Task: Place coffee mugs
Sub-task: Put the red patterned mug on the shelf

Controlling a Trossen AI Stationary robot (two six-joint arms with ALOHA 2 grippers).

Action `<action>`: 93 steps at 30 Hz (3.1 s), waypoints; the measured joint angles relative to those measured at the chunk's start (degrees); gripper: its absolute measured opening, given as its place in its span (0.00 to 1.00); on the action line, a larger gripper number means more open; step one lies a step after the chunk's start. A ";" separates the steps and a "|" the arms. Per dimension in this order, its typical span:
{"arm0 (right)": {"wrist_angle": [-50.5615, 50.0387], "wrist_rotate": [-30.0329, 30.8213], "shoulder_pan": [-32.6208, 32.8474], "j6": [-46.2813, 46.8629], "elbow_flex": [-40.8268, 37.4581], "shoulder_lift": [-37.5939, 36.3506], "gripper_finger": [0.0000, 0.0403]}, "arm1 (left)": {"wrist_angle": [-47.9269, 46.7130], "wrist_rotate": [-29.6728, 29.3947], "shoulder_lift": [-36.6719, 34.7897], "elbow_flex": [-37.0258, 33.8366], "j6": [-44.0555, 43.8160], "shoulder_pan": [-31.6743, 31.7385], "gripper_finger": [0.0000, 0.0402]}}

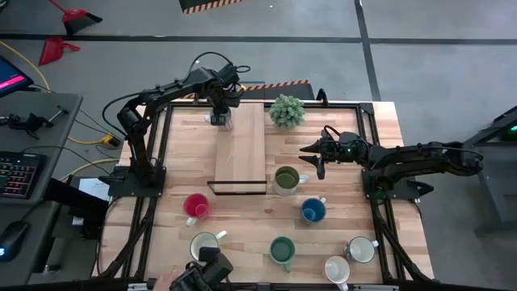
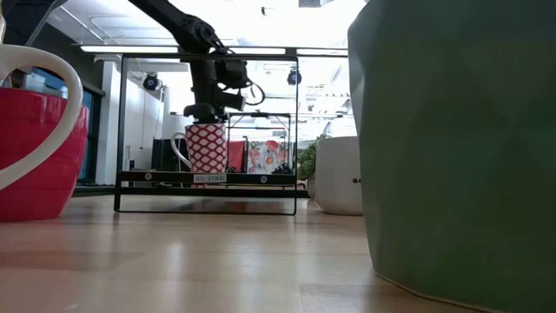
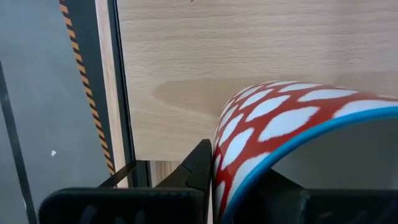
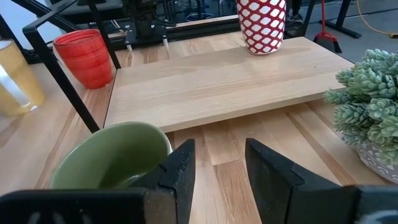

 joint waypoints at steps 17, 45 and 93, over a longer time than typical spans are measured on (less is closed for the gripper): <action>-0.22 -0.68 0.02 0.11 0.00 0.00 0.30 | 2.85 -2.04 -0.02 0.00 -1.44 -1.06 0.09; -0.22 -0.95 0.02 -0.51 0.00 0.00 0.30 | 2.17 -3.50 -0.02 0.00 -5.53 -1.65 0.09; -0.22 -2.37 0.00 -0.35 -0.02 0.00 0.30 | 2.63 -9.25 -0.07 -0.04 -8.58 -3.30 0.32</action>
